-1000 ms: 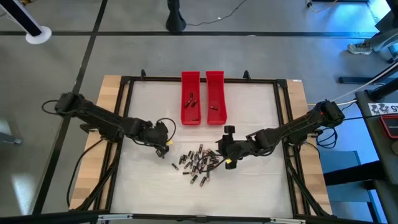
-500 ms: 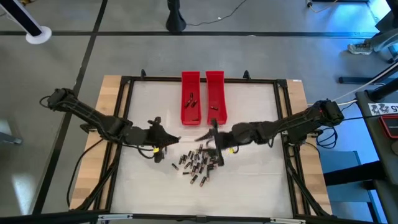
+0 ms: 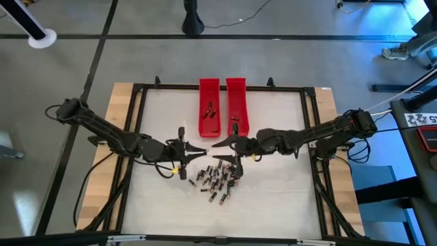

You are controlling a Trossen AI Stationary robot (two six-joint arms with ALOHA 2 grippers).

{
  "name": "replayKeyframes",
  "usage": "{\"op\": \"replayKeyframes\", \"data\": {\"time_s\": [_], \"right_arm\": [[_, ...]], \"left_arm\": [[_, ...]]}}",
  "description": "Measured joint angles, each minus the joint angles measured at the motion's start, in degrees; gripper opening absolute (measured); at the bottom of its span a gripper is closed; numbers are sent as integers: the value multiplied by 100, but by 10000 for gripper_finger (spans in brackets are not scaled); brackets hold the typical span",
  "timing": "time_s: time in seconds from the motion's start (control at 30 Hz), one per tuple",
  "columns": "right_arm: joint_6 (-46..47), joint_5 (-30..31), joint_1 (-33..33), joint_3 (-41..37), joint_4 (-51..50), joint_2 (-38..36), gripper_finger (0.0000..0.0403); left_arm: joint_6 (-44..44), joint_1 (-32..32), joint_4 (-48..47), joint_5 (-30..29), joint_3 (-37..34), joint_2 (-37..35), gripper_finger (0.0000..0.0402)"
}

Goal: Sort batteries
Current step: Put the small black battery into the right red bin

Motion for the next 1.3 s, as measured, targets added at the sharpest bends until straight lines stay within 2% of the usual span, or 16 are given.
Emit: {"op": "replayKeyframes", "data": {"time_s": [0.5, 0.77, 0.93, 1.23, 1.3], "right_arm": [[-177, 44, -46, 0, 79, 0, 168], [-201, 103, -46, 2, -8, 2, 164], [-285, 240, -81, 2, -83, 7, 129], [-296, 191, -83, 2, -84, 7, 26], [-335, 129, -83, 2, -90, 7, 24]], "left_arm": [[259, 402, 1119, 677, 7, 519, 14], [279, 471, 1193, 760, 7, 540, 14], [281, 471, 1193, 760, 7, 540, 14], [253, 533, 1169, 759, 7, 540, 14], [159, 564, 1164, 774, 7, 540, 15]]}}
